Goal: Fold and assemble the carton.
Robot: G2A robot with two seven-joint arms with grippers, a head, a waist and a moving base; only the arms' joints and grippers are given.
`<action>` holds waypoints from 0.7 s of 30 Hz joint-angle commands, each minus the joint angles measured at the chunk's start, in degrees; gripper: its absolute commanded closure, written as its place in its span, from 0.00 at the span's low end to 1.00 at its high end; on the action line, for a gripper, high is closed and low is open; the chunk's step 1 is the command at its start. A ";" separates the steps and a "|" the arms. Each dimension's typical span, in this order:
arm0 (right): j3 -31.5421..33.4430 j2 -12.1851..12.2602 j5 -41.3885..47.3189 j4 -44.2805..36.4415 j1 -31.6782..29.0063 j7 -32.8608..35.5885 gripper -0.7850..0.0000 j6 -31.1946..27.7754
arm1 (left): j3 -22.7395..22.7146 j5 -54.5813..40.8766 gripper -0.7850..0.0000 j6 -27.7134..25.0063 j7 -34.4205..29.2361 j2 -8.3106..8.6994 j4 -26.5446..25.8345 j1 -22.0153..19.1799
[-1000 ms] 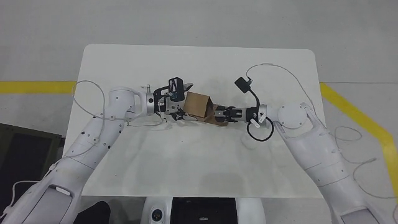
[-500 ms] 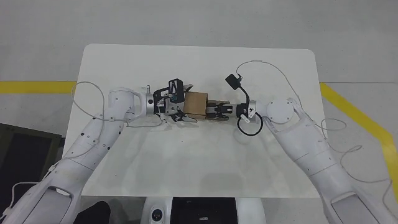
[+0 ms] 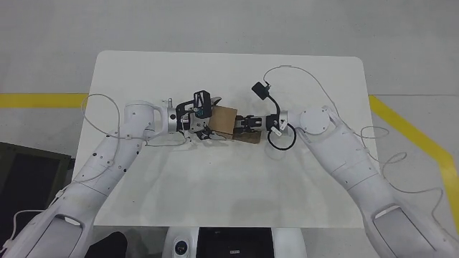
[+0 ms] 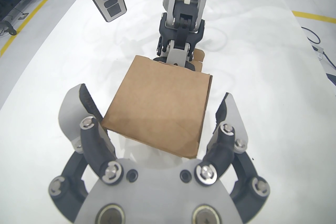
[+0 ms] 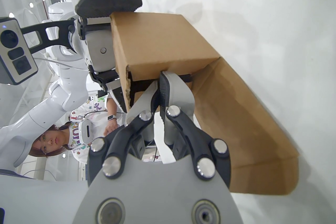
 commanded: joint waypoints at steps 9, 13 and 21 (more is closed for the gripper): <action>-1.08 -1.34 1.52 3.41 1.57 0.56 1.00 -3.05 | 0.12 0.03 0.00 0.15 -0.10 -0.12 0.22 -0.08; 0.10 -0.81 0.61 3.04 1.43 1.51 1.00 -3.02 | 0.01 0.06 0.00 0.15 0.05 -0.13 0.35 -0.19; 6.62 2.67 -3.68 -2.60 -2.24 4.43 1.00 1.59 | -0.16 -0.02 0.00 0.37 0.23 -0.16 0.46 -0.19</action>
